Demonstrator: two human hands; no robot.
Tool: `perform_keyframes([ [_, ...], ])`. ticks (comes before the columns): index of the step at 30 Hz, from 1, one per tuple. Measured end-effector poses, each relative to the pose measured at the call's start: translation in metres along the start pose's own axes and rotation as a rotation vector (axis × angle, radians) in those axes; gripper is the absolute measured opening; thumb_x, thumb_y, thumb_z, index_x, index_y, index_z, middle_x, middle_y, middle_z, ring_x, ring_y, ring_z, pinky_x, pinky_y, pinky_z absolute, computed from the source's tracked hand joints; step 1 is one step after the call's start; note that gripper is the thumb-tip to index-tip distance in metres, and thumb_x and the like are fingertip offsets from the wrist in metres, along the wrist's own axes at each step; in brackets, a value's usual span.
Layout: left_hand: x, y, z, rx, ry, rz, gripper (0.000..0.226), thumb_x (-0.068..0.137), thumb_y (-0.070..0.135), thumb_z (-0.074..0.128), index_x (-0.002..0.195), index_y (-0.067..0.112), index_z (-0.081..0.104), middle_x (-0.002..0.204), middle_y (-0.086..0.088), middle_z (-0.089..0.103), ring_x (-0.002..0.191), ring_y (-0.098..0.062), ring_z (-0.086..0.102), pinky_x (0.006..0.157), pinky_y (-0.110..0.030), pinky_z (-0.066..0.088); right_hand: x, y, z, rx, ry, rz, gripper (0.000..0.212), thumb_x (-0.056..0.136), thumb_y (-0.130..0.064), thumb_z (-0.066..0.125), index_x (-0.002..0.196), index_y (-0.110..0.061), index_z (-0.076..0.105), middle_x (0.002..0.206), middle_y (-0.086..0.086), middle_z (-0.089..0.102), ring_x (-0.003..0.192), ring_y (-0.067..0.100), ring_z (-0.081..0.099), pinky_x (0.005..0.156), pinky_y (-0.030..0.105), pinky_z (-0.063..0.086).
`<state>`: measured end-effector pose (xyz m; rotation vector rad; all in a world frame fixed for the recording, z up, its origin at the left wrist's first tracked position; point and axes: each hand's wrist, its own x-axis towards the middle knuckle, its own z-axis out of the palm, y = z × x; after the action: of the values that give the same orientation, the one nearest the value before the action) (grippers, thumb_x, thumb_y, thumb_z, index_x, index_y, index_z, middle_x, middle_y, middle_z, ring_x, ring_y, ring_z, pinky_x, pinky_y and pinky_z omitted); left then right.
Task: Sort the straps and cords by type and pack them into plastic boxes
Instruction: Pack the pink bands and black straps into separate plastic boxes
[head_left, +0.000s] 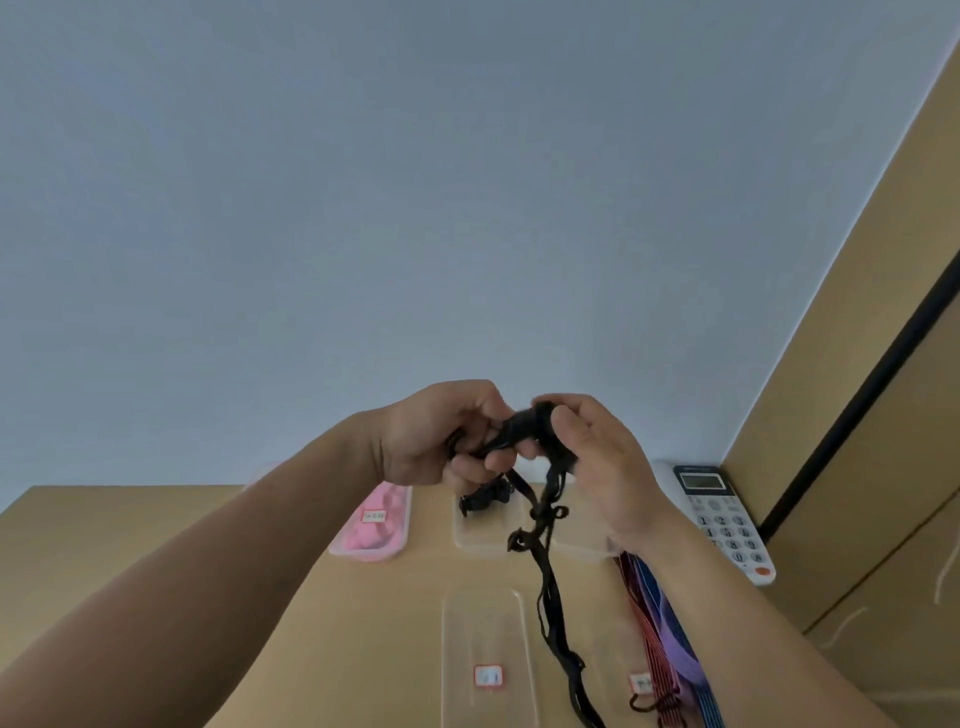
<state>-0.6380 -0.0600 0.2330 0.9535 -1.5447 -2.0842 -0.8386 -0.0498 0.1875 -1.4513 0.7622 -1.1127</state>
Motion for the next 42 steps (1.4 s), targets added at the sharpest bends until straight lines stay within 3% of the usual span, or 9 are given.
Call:
perform_keyframes([
  [5,0.002,0.005,-0.007,-0.086,0.102,0.096,0.024,0.088,0.026,0.053,0.096,0.005,0.062,0.063,0.002,0.042,0.043,-0.008,0.027,0.038,-0.018,0.022,0.003,0.000,-0.003,-0.048,0.209,0.002,0.013,0.097,-0.034,0.058,0.096,-0.022,0.064,0.067,0.000,0.058,0.044,0.015,0.040,0.045,0.029,0.035],
  [11,0.017,-0.012,0.005,-0.076,0.149,0.193,0.004,0.085,0.012,0.059,0.088,0.010,0.059,0.062,-0.005,0.053,0.045,-0.012,0.047,0.043,-0.020,0.036,0.006,-0.003,-0.001,-0.074,0.394,0.055,0.025,0.096,-0.041,0.057,0.088,-0.018,0.065,0.064,0.001,0.064,0.041,0.015,0.040,0.040,0.024,0.036],
  [16,0.025,-0.016,0.015,0.007,0.132,0.079,0.020,0.079,0.014,0.057,0.089,0.007,0.072,0.068,-0.010,0.059,0.052,-0.017,0.058,0.047,-0.025,0.047,0.003,-0.008,0.000,-0.186,0.407,-0.061,0.021,0.096,-0.034,0.060,0.077,-0.031,0.071,0.063,-0.001,0.065,0.043,0.015,0.042,0.041,0.023,0.038],
  [20,0.023,-0.013,0.019,-0.033,-0.057,0.013,0.035,0.089,0.030,0.048,0.105,0.006,0.069,0.093,-0.013,0.069,0.072,-0.029,0.068,0.055,-0.030,0.052,0.002,-0.017,0.003,-0.256,0.429,-0.134,0.015,0.095,-0.034,0.062,0.081,-0.035,0.069,0.064,-0.007,0.064,0.047,0.007,0.049,0.047,0.018,0.041],
  [25,0.022,-0.005,0.030,-0.004,0.167,0.194,0.021,0.086,0.025,0.053,0.086,0.009,0.067,0.053,-0.005,0.048,0.038,-0.022,0.044,0.045,-0.025,0.037,-0.003,-0.024,-0.003,-0.210,0.494,-0.078,0.019,0.093,-0.044,0.060,0.091,-0.025,0.064,0.062,-0.005,0.065,0.043,0.010,0.047,0.043,0.020,0.039],
  [30,0.033,0.002,0.052,0.406,0.489,0.378,0.022,0.097,0.026,0.048,0.087,0.011,0.061,0.049,0.012,0.042,0.044,-0.012,0.038,0.043,-0.020,0.034,-0.009,-0.021,0.003,-0.235,0.559,-0.006,0.028,0.100,-0.043,0.047,0.089,-0.020,0.058,0.061,-0.001,0.065,0.048,0.011,0.052,0.050,0.029,0.040],
  [34,0.048,-0.004,0.057,1.095,0.812,0.453,0.024,0.103,0.026,0.039,0.082,0.015,0.045,0.056,0.010,0.048,0.050,-0.016,0.044,0.047,-0.029,0.030,-0.012,-0.021,0.007,-0.355,0.539,0.020,0.033,0.103,-0.030,0.040,0.082,-0.022,0.064,0.066,0.001,0.069,0.050,0.003,0.050,0.059,0.027,0.038],
  [37,0.049,-0.008,0.051,1.528,0.855,0.376,0.005,0.097,0.014,0.037,0.096,0.016,0.042,0.068,0.008,0.053,0.049,-0.020,0.042,0.045,-0.032,0.023,-0.017,-0.024,0.002,-0.366,0.458,0.122,0.039,0.097,-0.036,0.041,0.078,-0.014,0.067,0.068,0.000,0.069,0.053,0.009,0.047,0.059,0.029,0.037],
  [42,0.049,-0.012,0.053,1.928,0.828,0.450,0.040,0.086,0.006,0.038,0.124,0.013,0.050,0.070,0.003,0.047,0.053,-0.022,0.043,0.045,-0.029,0.021,-0.015,-0.031,-0.001,-0.189,0.460,0.204,0.053,0.091,-0.058,0.051,0.062,-0.015,0.063,0.058,-0.002,0.059,0.046,0.011,0.041,0.045,0.018,0.035],
])
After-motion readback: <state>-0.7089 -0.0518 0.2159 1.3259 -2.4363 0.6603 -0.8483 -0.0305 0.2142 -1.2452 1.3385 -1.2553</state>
